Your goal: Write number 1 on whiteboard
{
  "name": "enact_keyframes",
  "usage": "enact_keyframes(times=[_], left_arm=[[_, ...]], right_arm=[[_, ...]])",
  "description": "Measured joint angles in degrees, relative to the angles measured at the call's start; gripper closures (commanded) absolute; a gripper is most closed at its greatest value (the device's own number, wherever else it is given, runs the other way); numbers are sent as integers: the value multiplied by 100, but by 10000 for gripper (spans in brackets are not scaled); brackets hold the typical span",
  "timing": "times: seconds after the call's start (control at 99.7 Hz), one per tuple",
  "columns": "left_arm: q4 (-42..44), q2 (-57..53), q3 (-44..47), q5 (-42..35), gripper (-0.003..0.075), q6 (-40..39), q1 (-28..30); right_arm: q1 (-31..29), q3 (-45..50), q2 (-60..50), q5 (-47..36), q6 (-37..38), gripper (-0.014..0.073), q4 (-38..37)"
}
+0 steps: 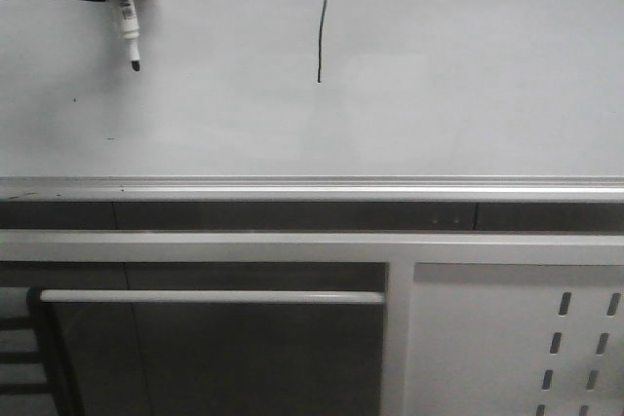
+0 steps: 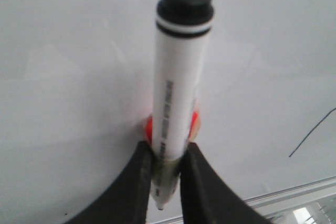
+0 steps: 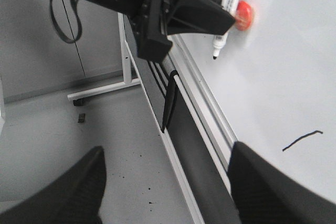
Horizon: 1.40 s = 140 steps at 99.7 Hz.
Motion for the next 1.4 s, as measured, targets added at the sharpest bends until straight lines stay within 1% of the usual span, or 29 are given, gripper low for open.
enact_keyframes(times=[0.201, 0.361, 0.772, 0.842, 0.912, 0.983, 1.033, 1.083, 1.133, 1.173, 1.404], left_arm=[[0, -65, 77, 77, 738, 42, 0], [0, -65, 90, 369, 738, 100, 0], [0, 84, 52, 401, 738, 109, 0], [0, 84, 52, 401, 729, 109, 0], [0, 84, 52, 401, 684, 109, 0], [0, 84, 52, 381, 595, 109, 0], [0, 93, 52, 381, 509, 109, 0], [0, 108, 43, 381, 440, 109, 0], [0, 123, 43, 381, 395, 109, 0], [0, 138, 43, 381, 381, 109, 0], [0, 138, 43, 392, 382, 109, 0]], right_arm=[[0, 0, 0, 0, 0, 145, 0], [0, 0, 0, 0, 0, 145, 0], [0, 0, 0, -10, 0, 145, 0], [0, 0, 0, -10, 0, 145, 0], [0, 0, 0, -10, 0, 145, 0], [0, 0, 0, -10, 0, 145, 0], [0, 0, 0, -10, 0, 145, 0], [0, 0, 0, -10, 0, 145, 0], [0, 0, 0, -10, 0, 145, 0], [0, 0, 0, -10, 0, 145, 0], [0, 0, 0, -10, 0, 145, 0]])
